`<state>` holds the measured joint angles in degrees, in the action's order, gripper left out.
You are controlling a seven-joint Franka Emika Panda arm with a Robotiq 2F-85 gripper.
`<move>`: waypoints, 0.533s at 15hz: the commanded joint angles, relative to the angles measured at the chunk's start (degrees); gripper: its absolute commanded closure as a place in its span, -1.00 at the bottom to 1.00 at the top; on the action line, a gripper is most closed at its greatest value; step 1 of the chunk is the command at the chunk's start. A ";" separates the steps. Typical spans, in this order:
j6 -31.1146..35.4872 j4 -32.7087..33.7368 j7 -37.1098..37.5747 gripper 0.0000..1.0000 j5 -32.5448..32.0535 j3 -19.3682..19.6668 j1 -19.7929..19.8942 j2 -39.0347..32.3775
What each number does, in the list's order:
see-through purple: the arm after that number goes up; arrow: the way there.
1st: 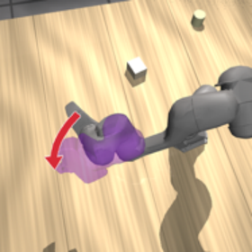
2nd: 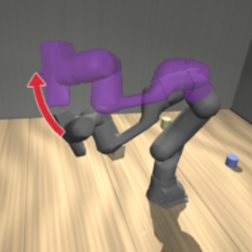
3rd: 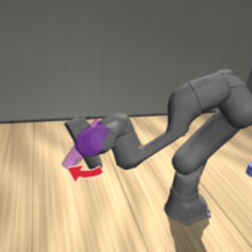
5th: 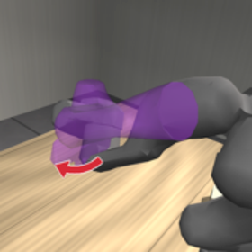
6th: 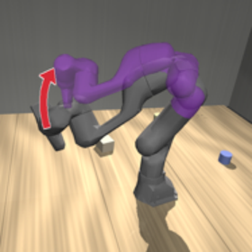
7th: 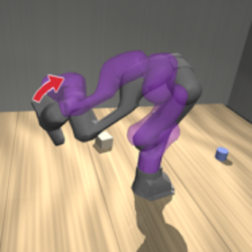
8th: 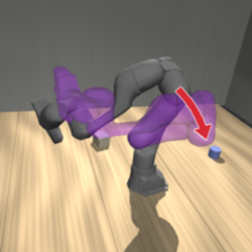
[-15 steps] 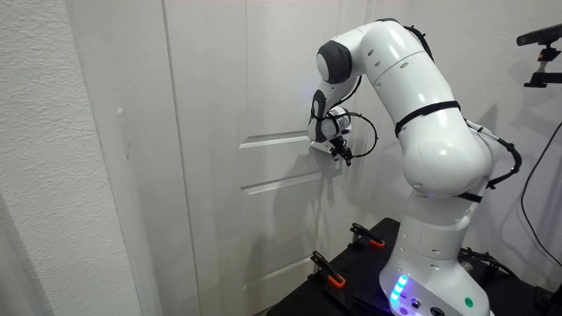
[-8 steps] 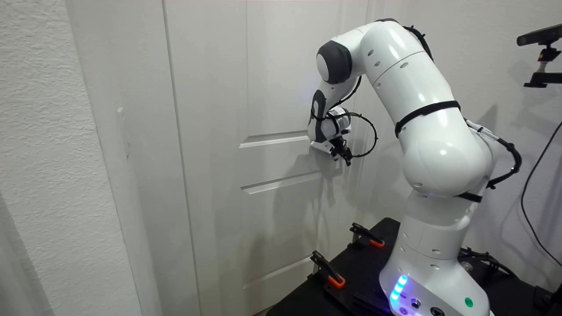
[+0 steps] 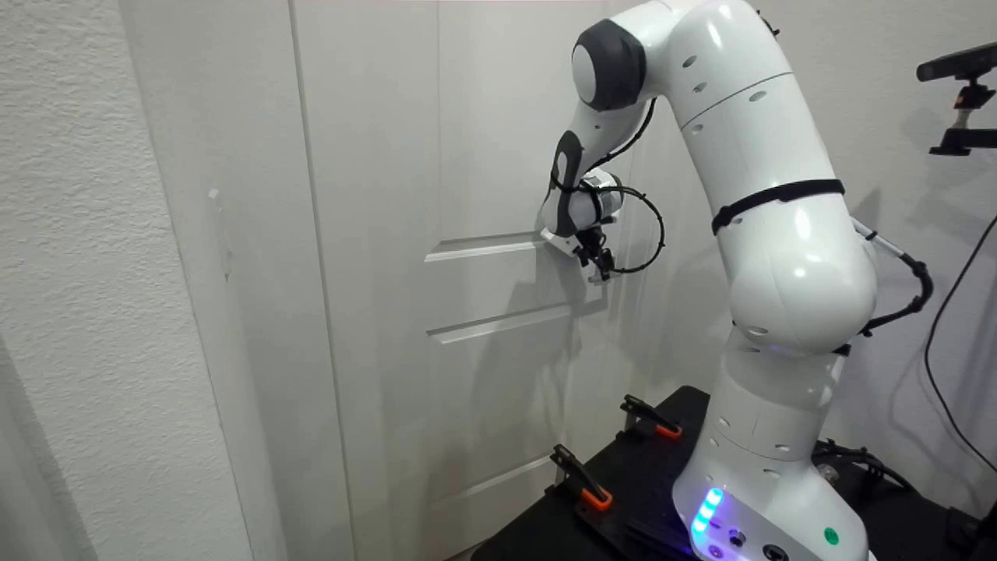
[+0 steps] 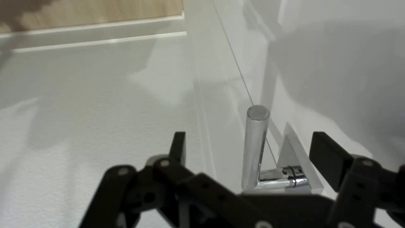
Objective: Close the door
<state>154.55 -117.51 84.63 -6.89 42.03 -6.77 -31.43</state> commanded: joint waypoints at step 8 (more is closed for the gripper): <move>0.11 -8.47 24.46 -1.00 -15.28 12.23 -20.47 20.48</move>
<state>156.64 -126.19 106.09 -19.29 52.01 -23.04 -16.09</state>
